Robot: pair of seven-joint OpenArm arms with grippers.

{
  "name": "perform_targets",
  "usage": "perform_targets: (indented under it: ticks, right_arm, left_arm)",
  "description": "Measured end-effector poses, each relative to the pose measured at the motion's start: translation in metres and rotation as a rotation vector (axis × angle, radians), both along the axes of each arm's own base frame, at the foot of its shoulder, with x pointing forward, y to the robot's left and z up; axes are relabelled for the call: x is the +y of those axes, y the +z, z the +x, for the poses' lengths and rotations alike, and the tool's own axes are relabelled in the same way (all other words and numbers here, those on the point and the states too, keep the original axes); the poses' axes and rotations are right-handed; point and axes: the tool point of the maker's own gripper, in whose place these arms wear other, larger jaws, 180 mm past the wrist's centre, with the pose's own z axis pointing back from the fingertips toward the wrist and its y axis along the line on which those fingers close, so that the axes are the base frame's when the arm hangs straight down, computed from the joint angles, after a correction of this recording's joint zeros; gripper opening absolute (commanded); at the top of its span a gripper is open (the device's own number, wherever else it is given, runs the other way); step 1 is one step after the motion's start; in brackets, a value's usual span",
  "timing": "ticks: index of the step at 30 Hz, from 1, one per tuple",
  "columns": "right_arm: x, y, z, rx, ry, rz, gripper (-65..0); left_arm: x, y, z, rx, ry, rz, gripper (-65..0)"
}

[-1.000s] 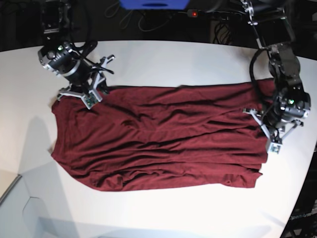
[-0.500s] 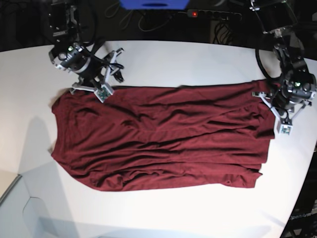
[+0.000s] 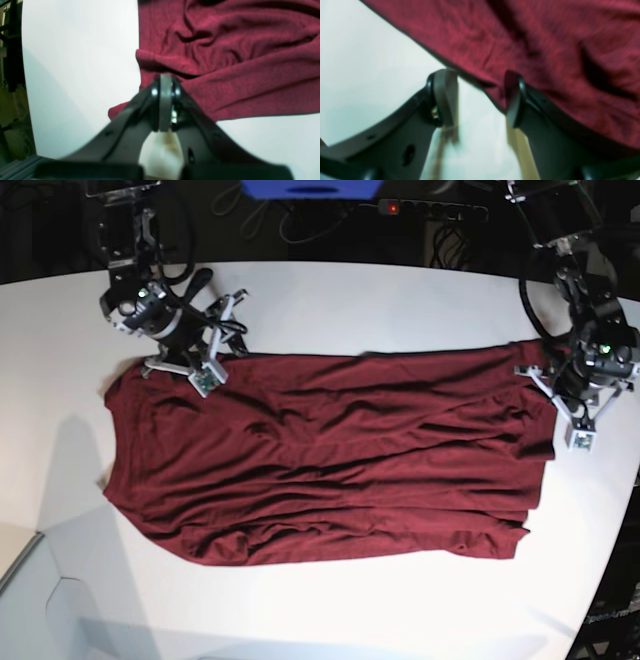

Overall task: Layout the t-shirt on the table in an organized manner, then fold the t-shirt properly
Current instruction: 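Pull the shirt edge with both grippers away from the hem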

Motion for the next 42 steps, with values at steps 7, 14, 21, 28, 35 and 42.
perform_targets:
  ticks: [7, 14, 21, 28, 35, 42]
  right_arm:
    - [0.0, 0.001, 0.002, -0.002, 0.001, -0.006, -63.6]
    - [-0.001, 0.002, -0.001, -0.001, 0.002, -0.012, -65.0]
    - [-0.009, 0.036, -0.014, -0.085, 0.033, -0.064, -65.0]
    - [-0.013, 0.055, -0.03, -0.125, 0.075, -0.092, -65.0]
    - [-0.014, 0.051, -0.05, -0.092, 0.096, -0.095, -65.0]
    - [-0.015, 0.038, -0.076, -0.024, 0.135, -0.105, -65.0]
  left_arm:
    - [0.0, -0.001, -0.001, 0.003, 0.0, 0.0, -64.4]
    - [0.0, -0.001, -0.001, 0.003, 0.0, 0.001, -64.4]
    - [0.0, -0.001, -0.001, 0.004, 0.0, -0.001, -64.4]
    - [0.001, -0.001, -0.001, 0.003, 0.001, 0.003, -64.4]
    - [0.001, 0.0, 0.0, 0.002, 0.0, 0.008, -64.4]
    - [0.001, 0.002, 0.0, -0.002, 0.0, 0.011, -64.4]
